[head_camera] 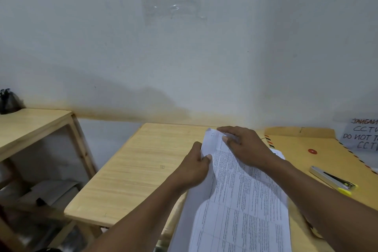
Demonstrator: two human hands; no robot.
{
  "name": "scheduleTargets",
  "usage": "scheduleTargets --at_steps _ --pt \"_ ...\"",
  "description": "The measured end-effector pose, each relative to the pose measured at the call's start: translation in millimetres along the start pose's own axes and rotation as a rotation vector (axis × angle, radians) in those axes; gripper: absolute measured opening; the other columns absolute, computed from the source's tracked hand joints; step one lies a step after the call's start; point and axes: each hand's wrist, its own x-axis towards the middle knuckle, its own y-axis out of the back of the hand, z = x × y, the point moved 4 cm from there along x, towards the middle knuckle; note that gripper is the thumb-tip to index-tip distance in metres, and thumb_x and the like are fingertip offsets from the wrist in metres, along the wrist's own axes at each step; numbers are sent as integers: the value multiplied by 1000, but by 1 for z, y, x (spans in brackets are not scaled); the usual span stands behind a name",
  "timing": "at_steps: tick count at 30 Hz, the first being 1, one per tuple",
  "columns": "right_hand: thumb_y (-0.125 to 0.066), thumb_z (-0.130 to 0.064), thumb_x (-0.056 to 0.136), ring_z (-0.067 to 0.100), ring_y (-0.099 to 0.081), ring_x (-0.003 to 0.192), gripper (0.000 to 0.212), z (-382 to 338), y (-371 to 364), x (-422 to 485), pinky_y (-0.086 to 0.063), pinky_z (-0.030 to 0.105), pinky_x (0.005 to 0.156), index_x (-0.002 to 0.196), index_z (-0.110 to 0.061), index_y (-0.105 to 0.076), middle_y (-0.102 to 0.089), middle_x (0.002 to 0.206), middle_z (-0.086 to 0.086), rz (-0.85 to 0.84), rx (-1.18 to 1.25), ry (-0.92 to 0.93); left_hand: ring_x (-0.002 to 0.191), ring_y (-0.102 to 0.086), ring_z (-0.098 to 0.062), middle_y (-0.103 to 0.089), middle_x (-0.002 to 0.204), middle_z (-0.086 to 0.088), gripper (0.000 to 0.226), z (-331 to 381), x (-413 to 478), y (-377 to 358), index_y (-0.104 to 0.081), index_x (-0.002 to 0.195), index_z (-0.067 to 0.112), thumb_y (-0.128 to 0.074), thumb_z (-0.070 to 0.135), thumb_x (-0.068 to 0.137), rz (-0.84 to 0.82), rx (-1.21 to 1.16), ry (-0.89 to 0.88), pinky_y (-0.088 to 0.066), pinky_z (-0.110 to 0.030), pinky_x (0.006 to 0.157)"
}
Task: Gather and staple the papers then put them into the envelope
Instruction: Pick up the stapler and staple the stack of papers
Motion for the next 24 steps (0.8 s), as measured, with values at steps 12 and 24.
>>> scheduleTargets --at_steps 12,24 --pt "-57 -18 97 17 -60 103 29 -7 2 6 -42 27 84 122 -24 -70 -70 107 0 74 63 15 93 -67 -25 -69 100 -7 16 17 -5 4 -50 111 18 -38 27 106 239 -27 -119 -54 -42 76" --pt "-54 -16 95 18 -64 100 32 -12 7 3 -51 36 89 122 -24 -70 -72 104 0 131 8 32 77 -69 -21 -73 87 -7 16 16 -5 4 -55 105 19 -51 33 101 428 -97 -102 -46 -29 61"
